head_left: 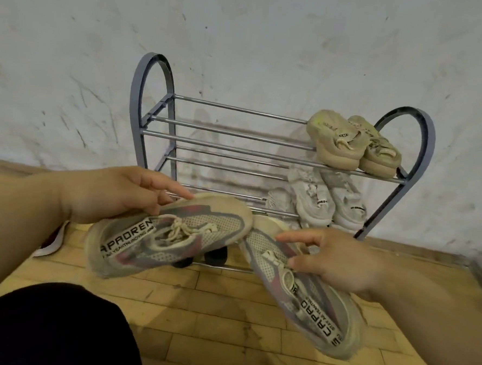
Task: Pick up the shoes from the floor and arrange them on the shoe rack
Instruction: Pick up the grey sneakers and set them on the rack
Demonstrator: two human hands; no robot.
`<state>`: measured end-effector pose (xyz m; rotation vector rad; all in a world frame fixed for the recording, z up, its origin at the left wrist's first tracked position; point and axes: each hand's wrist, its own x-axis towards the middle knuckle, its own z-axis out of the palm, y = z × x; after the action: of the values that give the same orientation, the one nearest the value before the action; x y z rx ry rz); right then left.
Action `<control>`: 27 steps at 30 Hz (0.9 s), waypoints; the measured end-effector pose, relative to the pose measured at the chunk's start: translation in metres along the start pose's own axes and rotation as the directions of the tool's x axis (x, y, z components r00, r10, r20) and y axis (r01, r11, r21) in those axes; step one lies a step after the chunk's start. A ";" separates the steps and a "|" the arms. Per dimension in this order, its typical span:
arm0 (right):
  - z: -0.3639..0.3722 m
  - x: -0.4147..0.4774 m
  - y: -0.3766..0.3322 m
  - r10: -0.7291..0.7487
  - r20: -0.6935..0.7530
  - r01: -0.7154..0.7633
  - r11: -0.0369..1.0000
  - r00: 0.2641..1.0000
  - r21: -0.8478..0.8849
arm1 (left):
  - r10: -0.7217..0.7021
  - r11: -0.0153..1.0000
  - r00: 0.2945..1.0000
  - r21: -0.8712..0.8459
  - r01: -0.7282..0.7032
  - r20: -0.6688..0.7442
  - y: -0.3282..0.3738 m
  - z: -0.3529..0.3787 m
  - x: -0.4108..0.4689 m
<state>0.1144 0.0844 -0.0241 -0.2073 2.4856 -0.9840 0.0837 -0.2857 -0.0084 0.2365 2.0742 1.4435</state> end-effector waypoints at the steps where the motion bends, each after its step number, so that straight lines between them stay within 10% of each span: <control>1: 0.009 0.007 0.004 0.033 0.025 -0.033 0.999 0.999 -0.005 | -0.045 0.999 0.999 -0.024 0.045 -0.004 -0.015 -0.003 0.001; 9: 0.092 0.076 0.050 0.262 -0.054 -0.250 0.955 0.964 0.161 | -0.236 0.969 0.936 -0.139 0.205 -0.262 -0.144 0.021 0.032; 22: 0.128 0.310 0.049 0.296 -0.287 -0.001 0.698 0.911 0.716 | -0.034 0.997 0.817 -0.071 -0.008 -0.575 -0.187 0.000 0.195; 27: 0.139 0.321 0.064 0.187 -0.320 -0.149 0.979 0.929 0.139 | 0.121 0.907 0.809 0.395 0.145 -0.575 -0.207 0.012 0.206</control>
<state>-0.1028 -0.0495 -0.2714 0.2254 2.6789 -1.1602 -0.0381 -0.2625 -0.2736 -0.0817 2.8942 1.1184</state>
